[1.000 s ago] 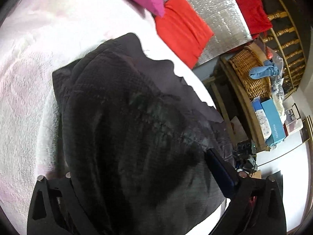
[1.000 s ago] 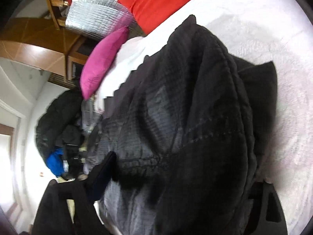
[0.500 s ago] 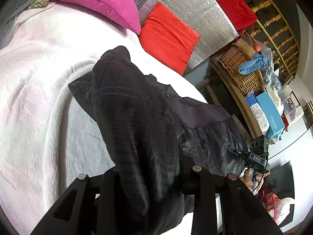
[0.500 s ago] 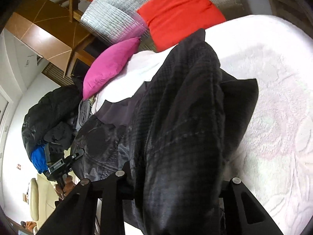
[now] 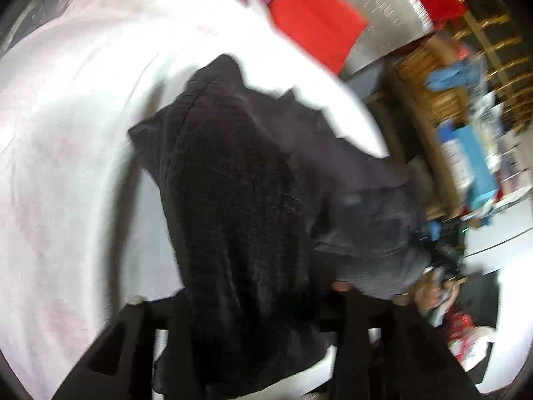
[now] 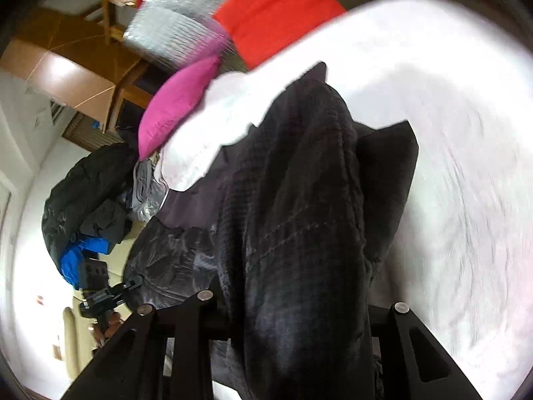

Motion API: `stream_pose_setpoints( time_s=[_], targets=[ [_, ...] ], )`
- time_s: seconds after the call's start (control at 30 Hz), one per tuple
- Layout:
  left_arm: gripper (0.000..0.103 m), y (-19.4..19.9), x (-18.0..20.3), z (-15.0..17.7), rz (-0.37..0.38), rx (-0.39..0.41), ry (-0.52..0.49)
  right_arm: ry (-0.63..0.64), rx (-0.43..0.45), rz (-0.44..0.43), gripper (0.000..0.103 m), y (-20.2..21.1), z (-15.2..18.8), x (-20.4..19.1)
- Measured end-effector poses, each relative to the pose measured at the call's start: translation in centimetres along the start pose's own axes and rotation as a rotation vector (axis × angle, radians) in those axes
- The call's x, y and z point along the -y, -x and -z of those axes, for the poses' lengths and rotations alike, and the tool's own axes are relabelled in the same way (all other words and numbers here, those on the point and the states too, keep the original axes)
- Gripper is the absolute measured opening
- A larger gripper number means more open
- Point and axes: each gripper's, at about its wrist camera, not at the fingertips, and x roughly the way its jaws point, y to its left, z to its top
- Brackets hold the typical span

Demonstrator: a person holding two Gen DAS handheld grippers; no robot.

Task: Fold large clothes
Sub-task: 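Lower the flipped jacket bundle onto the bed with both tools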

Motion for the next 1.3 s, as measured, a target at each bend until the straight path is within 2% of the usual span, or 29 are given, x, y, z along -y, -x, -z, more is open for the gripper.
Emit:
stream_pose_setpoints(
  time_s=[0.03, 0.1, 0.17, 0.23, 0.3, 0.37, 0.43, 0.47, 0.5, 0.53, 0.57, 0.6, 0.67, 0.73, 0.8, 0.83, 0.87, 0.9, 0.97, 1.0, 1.03, 1.07, 1.1, 1.13, 1.2, 1.3],
  targets=[
    [0.060, -0.3, -0.9, 0.0, -0.029, -0.018, 0.019, -0.027, -0.015, -0.003, 0.046, -0.3, 0.1, 0.9],
    [0.061, -0.5, -2.6, -0.8, -0.033, -0.056, 0.107, -0.108, -0.042, 0.014, 0.064, -0.8, 0.0, 3.1],
    [0.061, 0.5, -3.1, -1.6, -0.030, -0.045, 0.141, -0.171, -0.049, 0.013, 0.064, -0.5, -0.3, 4.6],
    [0.065, 2.8, -2.8, -2.2, -0.052, 0.039, 0.118, -0.198, -0.030, 0.002, 0.064, 0.6, -0.7, 4.7],
    [0.072, 5.2, -2.5, -2.4, -0.068, 0.150, 0.109, -0.172, 0.014, 0.057, 0.064, 2.3, -1.0, 4.1],
    [0.076, 6.5, -1.9, -2.5, -0.082, 0.255, 0.106, -0.141, 0.071, 0.158, 0.065, 3.9, -1.1, 3.2],
    [0.077, 6.6, -1.1, -3.0, -0.074, 0.272, 0.089, -0.096, 0.183, 0.313, 0.065, 5.8, -1.3, 1.7],
    [0.077, 6.3, -0.5, -3.3, -0.075, 0.274, 0.082, -0.084, 0.223, 0.355, 0.065, 6.5, -1.3, 1.1],
    [0.077, 5.7, 0.2, -3.4, -0.089, 0.280, 0.076, -0.078, 0.263, 0.379, 0.066, 7.2, -1.4, 0.4],
    [0.077, 5.2, 0.7, -3.6, -0.102, 0.279, 0.069, -0.066, 0.295, 0.376, 0.072, 7.8, -1.5, -0.5],
    [0.078, 4.5, 1.4, -4.0, -0.119, 0.266, 0.053, -0.039, 0.310, 0.335, 0.077, 7.8, -1.5, -1.7],
    [0.079, 3.6, 2.1, -4.3, -0.141, 0.247, 0.035, -0.003, 0.303, 0.290, 0.086, 7.4, -1.5, -2.9],
    [0.079, 2.0, 3.5, -4.0, -0.185, 0.221, 0.001, 0.084, 0.251, 0.260, 0.087, 5.5, -1.2, -5.4],
    [0.082, 1.1, 4.2, -3.0, -0.237, 0.183, -0.072, 0.154, 0.169, 0.275, 0.087, 2.7, -0.7, -7.3],
    [0.084, -1.5, 6.0, -2.4, -0.344, 0.122, -0.176, 0.212, 0.069, 0.318, 0.087, -0.6, -0.1, -8.2],
    [0.084, -2.9, 6.5, -2.0, -0.432, 0.091, -0.235, 0.234, 0.034, 0.351, 0.087, -1.9, 0.4, -8.3],
    [0.084, -3.8, 6.6, -1.8, -0.479, 0.073, -0.260, 0.256, -0.010, 0.392, 0.087, -3.6, 0.5, -8.1],
    [0.084, -4.4, 6.5, -1.6, -0.500, 0.058, -0.269, 0.274, -0.044, 0.427, 0.087, -5.1, 0.8, -7.9],
    [0.084, -5.0, 6.0, -1.6, -0.491, 0.062, -0.255, 0.315, -0.041, 0.478, 0.087, -6.8, 1.5, -7.7],
    [0.079, -5.0, 5.8, -1.6, -0.480, 0.068, -0.252, 0.342, -0.019, 0.508, 0.085, -7.5, 1.7, -7.8],
    [0.060, -4.9, 5.6, -1.8, -0.471, 0.080, -0.252, 0.365, -0.013, 0.534, 0.074, -8.0, 1.7, -8.0],
    [0.046, -4.8, 5.4, -1.8, -0.462, 0.089, -0.255, 0.391, -0.010, 0.577, 0.068, -8.6, 1.7, -8.4],
    [0.023, -4.9, 5.1, -2.0, -0.438, 0.089, -0.251, 0.408, 0.000, 0.616, 0.051, -8.9, 1.6, -8.7],
    [0.016, -5.0, 4.7, -2.2, -0.424, 0.099, -0.240, 0.429, 0.029, 0.655, 0.033, -9.1, 1.4, -9.2],
    [0.010, -5.4, 4.5, -2.3, -0.417, 0.113, -0.246, 0.429, 0.066, 0.656, 0.018, -9.0, 0.8, -9.6],
    [0.005, -6.0, 4.2, -3.1, -0.420, 0.127, -0.243, 0.424, 0.068, 0.661, 0.013, -10.4, -0.2, -9.5]
  ],
)
